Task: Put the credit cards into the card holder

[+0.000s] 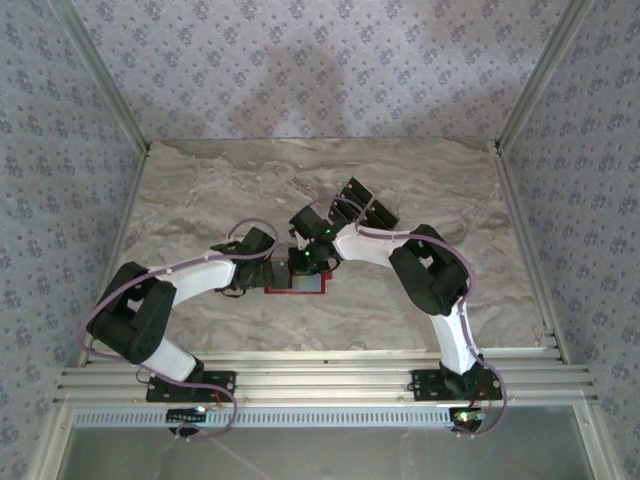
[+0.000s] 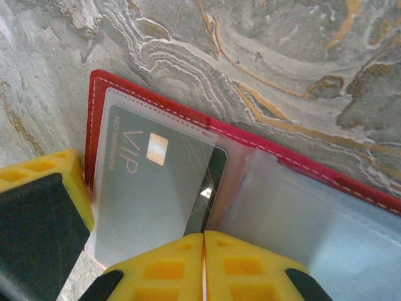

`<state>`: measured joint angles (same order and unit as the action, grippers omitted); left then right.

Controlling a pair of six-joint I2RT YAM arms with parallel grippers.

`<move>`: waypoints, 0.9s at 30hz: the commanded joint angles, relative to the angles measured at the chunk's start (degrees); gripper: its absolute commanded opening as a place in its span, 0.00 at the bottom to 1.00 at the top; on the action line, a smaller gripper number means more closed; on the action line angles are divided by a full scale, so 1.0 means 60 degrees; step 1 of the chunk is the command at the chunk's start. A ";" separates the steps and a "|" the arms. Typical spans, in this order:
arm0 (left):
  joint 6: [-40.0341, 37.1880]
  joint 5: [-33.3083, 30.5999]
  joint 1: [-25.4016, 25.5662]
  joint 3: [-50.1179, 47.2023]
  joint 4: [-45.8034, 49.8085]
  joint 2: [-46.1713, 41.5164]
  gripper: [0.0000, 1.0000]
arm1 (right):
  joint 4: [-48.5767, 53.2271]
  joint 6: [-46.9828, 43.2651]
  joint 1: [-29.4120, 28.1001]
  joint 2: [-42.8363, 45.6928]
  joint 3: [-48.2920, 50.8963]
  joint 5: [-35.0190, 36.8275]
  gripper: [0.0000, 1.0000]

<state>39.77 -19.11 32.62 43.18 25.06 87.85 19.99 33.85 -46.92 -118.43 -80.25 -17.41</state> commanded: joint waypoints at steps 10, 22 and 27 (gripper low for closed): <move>0.0095 0.0212 0.0060 -0.0227 0.0054 0.0149 0.99 | 0.0128 0.0094 -0.0094 0.0416 0.0009 -0.0179 0.14; 0.0067 -0.0032 0.0041 0.0064 0.0668 -0.0552 0.99 | -0.0500 0.0292 0.0002 0.1046 0.1393 -0.0079 0.17; 0.0005 -0.0085 -0.0088 0.0116 0.0879 -0.0898 0.99 | -0.0387 0.0112 0.0175 0.1016 0.1840 0.0005 0.13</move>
<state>39.97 -19.29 32.56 43.18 27.64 84.40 16.88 35.07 -46.61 -112.27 -70.85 -17.78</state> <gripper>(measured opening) 0.992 0.141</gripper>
